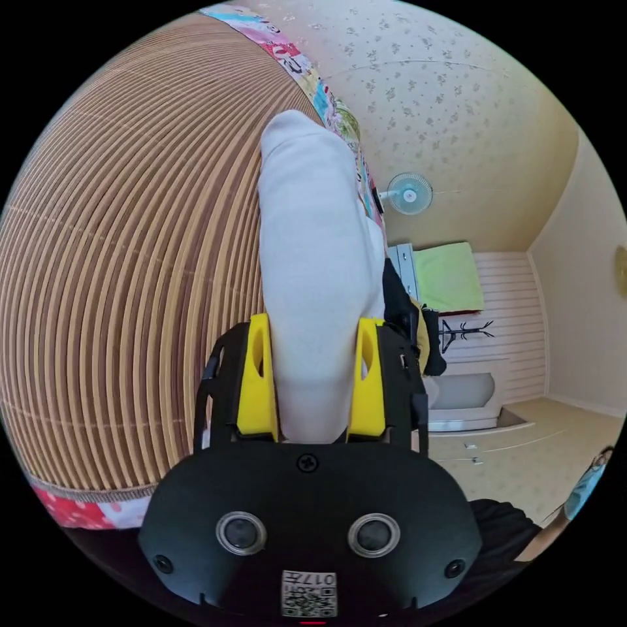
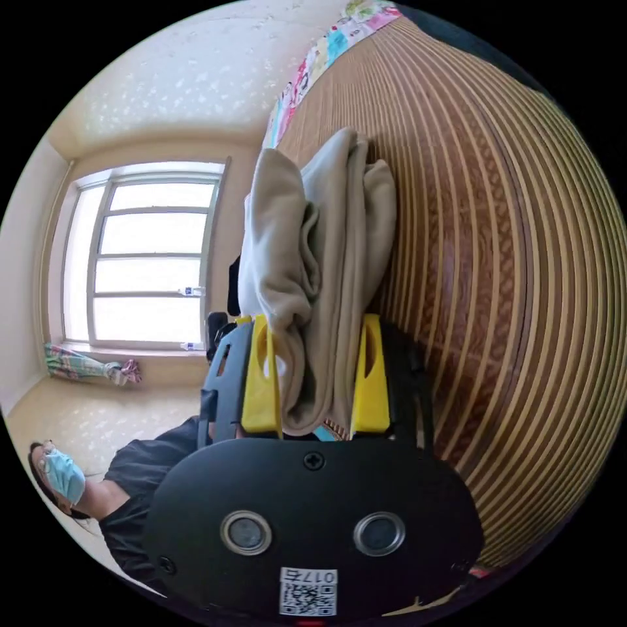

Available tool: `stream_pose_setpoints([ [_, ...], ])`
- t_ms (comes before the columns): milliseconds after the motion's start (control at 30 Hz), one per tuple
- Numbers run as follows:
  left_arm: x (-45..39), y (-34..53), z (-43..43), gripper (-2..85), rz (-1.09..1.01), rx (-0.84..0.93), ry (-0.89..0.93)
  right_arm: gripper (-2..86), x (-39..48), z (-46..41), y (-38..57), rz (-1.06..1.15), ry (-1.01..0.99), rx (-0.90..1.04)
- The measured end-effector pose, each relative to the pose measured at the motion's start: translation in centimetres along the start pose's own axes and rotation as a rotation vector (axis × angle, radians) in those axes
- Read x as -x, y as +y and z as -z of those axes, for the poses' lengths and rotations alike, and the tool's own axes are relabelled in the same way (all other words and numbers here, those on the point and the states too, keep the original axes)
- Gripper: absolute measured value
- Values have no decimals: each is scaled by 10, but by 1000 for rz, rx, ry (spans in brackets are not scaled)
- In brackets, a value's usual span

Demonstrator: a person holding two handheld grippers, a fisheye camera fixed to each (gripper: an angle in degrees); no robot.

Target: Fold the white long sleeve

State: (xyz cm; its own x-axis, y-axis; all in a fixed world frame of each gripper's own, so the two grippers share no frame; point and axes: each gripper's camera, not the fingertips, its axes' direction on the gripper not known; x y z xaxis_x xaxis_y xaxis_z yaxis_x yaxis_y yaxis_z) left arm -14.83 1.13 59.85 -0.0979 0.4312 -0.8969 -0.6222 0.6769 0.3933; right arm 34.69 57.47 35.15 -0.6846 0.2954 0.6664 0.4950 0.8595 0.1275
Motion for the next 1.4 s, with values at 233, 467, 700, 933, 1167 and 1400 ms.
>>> stream_pose_setpoints([
  [233,-11,27,105,156,-44,-86,-60,137,69,-93,23,113,-76,150],
  [467,1,21,366,153,-108,-365,-217,128,253,-296,-21,368,-209,262],
  [700,48,-47,562,165,-39,-523,-399,128,424,-482,-88,413,-125,258],
  [933,227,-52,535,196,331,-448,-495,73,403,-560,-58,538,111,429],
  [1167,135,151,448,114,84,-720,-636,10,270,-338,90,557,300,443],
  [1400,101,216,256,-8,-59,-322,-611,7,171,-77,216,46,522,-23],
])
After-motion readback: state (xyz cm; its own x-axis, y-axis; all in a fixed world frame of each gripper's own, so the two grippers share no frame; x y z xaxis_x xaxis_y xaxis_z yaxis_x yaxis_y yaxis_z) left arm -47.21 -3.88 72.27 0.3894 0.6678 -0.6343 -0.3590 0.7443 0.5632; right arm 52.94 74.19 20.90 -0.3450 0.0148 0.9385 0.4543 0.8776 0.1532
